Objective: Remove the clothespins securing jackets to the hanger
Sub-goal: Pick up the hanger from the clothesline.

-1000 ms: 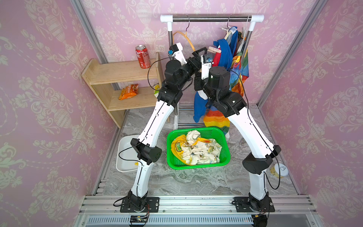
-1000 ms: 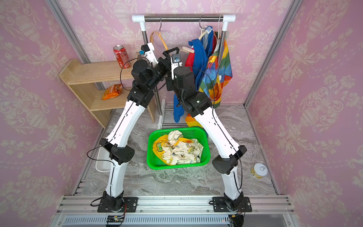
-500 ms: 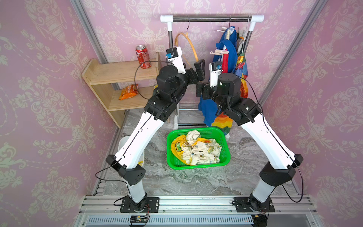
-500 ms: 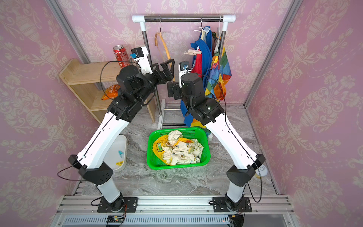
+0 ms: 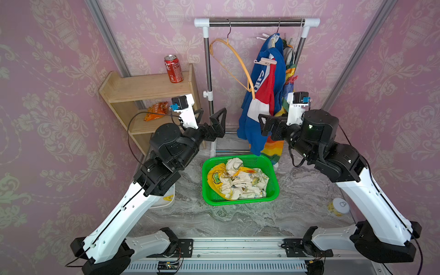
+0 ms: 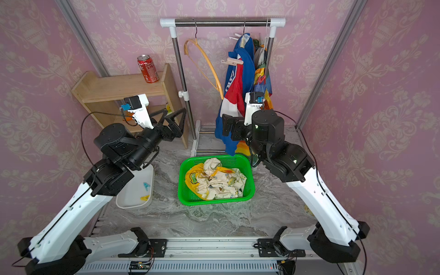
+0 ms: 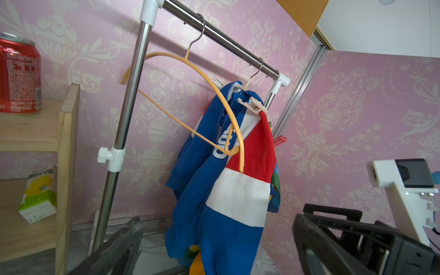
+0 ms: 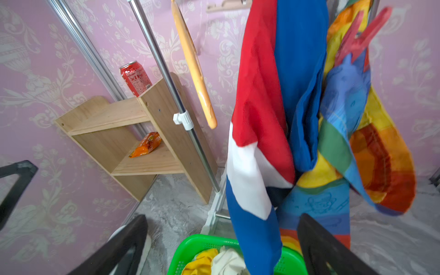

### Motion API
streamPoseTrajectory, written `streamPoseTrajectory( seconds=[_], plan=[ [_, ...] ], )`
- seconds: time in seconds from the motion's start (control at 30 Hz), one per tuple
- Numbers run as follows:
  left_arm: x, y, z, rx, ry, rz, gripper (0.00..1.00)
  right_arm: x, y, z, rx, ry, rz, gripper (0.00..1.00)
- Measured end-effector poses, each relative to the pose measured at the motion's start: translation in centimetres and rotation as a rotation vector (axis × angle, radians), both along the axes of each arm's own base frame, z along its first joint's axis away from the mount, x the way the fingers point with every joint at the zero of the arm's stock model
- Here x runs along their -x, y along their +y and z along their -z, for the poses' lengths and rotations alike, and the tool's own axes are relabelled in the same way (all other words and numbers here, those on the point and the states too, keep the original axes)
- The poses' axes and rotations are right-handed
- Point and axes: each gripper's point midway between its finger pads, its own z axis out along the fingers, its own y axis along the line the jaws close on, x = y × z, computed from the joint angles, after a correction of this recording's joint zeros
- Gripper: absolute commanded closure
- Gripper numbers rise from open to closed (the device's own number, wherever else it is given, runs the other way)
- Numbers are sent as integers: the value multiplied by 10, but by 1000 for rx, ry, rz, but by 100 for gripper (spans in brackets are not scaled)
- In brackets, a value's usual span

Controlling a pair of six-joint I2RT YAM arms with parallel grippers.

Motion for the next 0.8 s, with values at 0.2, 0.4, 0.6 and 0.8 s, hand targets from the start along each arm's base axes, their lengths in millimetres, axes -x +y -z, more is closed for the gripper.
streamPoseTrajectory(
  seconds=[0.2, 0.4, 0.6, 0.8],
  plan=[
    [8, -36, 59, 12, 153, 95, 1, 23, 36, 64, -85, 189, -53, 0],
    [8, -42, 88, 128, 148, 108, 1, 27, 46, 95, -181, 287, -2, 0],
    [-1, -28, 107, 241, 128, 90, 1, 16, 27, 92, -285, 284, 67, 0],
    [8, -45, 47, 220, 4, 204, 17, -5, 26, 55, -212, 208, 105, 9]
  ],
)
